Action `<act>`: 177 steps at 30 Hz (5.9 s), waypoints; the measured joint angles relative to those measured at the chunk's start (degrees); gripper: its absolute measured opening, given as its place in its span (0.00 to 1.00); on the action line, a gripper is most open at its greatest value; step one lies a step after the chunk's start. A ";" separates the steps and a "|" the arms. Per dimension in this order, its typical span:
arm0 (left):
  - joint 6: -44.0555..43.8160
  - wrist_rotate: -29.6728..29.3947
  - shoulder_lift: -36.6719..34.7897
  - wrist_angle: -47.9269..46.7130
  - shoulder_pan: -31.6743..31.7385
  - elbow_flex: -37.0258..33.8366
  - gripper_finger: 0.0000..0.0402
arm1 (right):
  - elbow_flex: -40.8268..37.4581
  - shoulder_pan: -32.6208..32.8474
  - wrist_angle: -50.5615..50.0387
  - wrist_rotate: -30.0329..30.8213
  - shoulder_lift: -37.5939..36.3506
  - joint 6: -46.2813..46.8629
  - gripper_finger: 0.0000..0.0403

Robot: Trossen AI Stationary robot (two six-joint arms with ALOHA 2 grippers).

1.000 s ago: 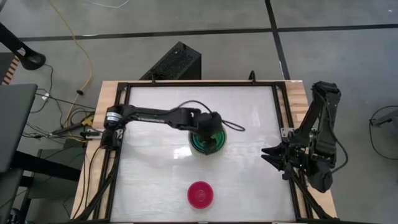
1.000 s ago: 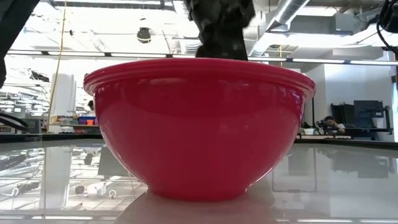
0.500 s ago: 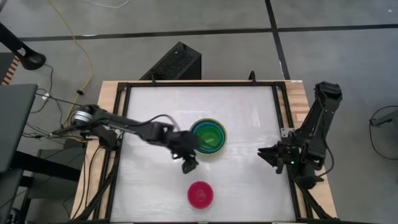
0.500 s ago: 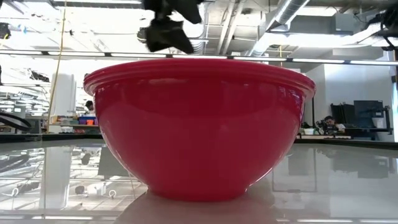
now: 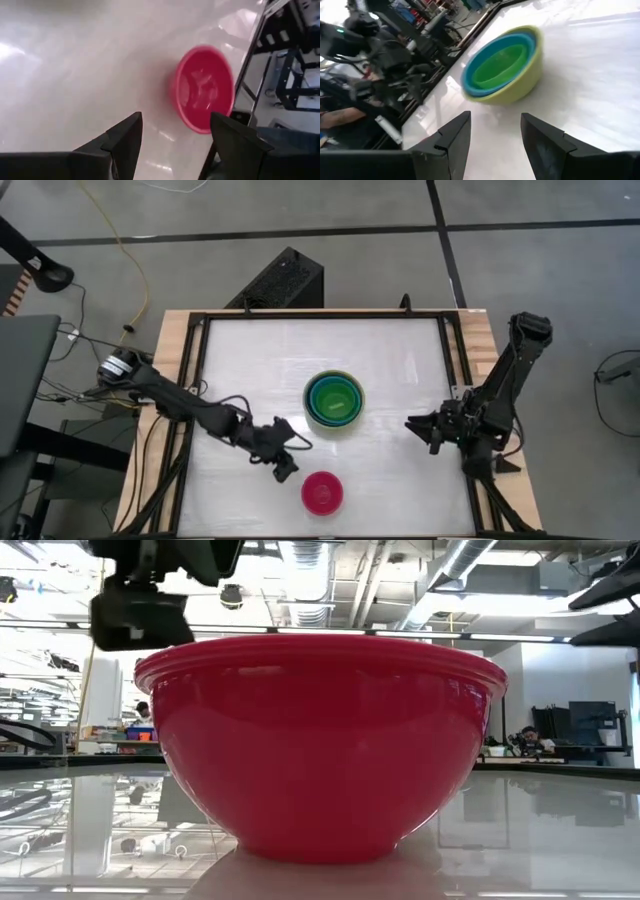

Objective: Nest bowls inside each other
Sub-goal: Stack the red bowl on the green transparent bowl, then return to Home Position

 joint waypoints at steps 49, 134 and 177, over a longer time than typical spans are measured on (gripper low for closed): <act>-8.66 18.41 24.35 30.09 0.91 0.24 0.21 | 0.09 -12.48 41.82 -17.73 -0.02 -40.23 0.51; 30.10 1.33 9.80 4.25 21.89 10.20 0.00 | 0.42 -22.99 43.12 -31.35 -0.44 -48.00 0.51; 35.12 -29.27 -46.31 26.29 11.76 -29.45 0.00 | 0.43 -17.38 36.84 -19.32 -34.87 -81.78 0.51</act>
